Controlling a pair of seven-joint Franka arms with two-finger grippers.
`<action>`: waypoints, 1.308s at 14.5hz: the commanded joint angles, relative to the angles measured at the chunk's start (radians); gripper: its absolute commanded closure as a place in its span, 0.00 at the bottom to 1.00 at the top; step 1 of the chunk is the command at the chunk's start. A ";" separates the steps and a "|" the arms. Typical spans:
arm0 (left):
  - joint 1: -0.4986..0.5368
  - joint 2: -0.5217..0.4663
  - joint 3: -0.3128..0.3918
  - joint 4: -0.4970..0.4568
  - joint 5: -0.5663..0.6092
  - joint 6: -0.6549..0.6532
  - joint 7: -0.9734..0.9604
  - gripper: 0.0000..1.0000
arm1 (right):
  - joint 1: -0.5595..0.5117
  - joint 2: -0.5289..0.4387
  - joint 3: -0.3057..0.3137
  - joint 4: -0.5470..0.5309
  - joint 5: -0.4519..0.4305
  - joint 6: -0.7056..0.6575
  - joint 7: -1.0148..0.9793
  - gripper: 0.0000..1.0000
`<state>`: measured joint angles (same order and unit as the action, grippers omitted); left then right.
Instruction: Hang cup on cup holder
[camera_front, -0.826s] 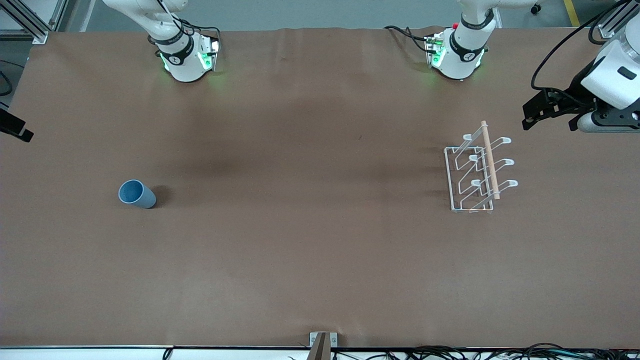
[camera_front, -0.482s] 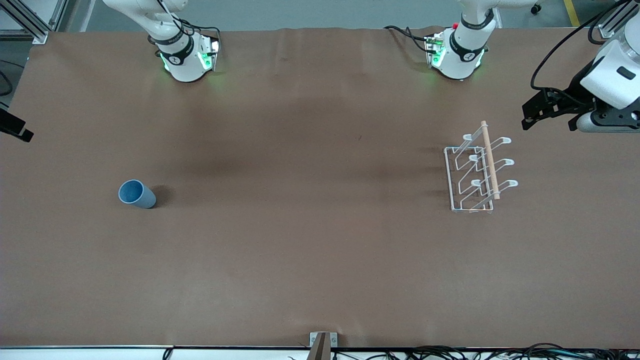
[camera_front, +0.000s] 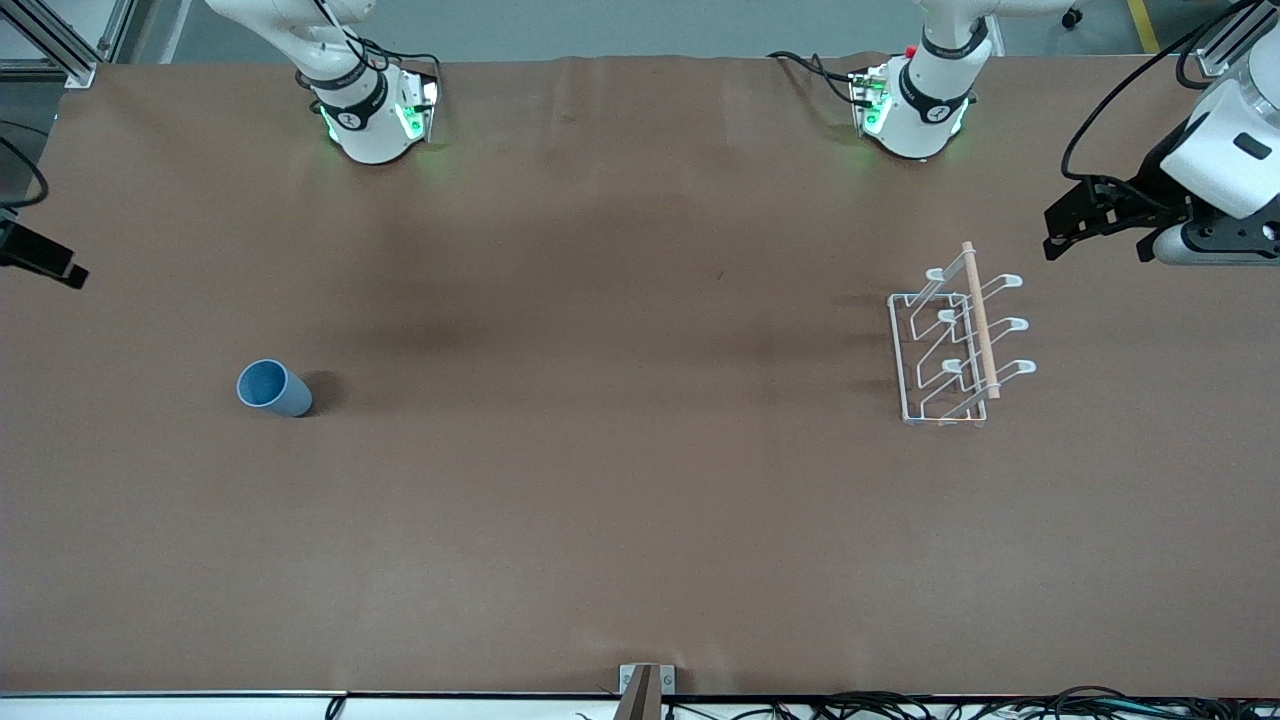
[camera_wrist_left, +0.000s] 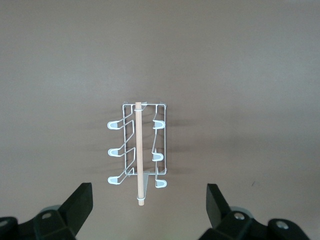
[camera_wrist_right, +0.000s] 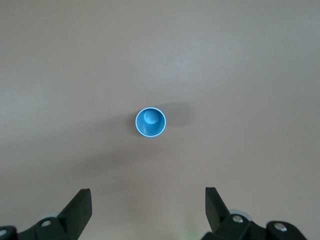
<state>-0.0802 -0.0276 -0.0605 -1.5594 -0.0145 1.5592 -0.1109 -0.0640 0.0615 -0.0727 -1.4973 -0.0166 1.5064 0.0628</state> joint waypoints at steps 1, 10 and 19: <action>0.010 0.002 -0.010 0.013 0.004 -0.007 0.007 0.00 | -0.019 -0.017 0.008 -0.165 0.006 0.124 -0.082 0.00; 0.010 0.003 -0.010 0.012 0.004 -0.007 0.008 0.00 | -0.069 0.142 0.002 -0.538 0.006 0.708 -0.279 0.00; 0.008 0.008 -0.010 0.012 0.004 -0.007 0.007 0.00 | -0.076 0.282 0.004 -0.540 0.043 0.834 -0.334 0.00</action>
<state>-0.0798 -0.0239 -0.0615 -1.5588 -0.0145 1.5592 -0.1105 -0.1357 0.3255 -0.0739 -2.0367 0.0055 2.3102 -0.2510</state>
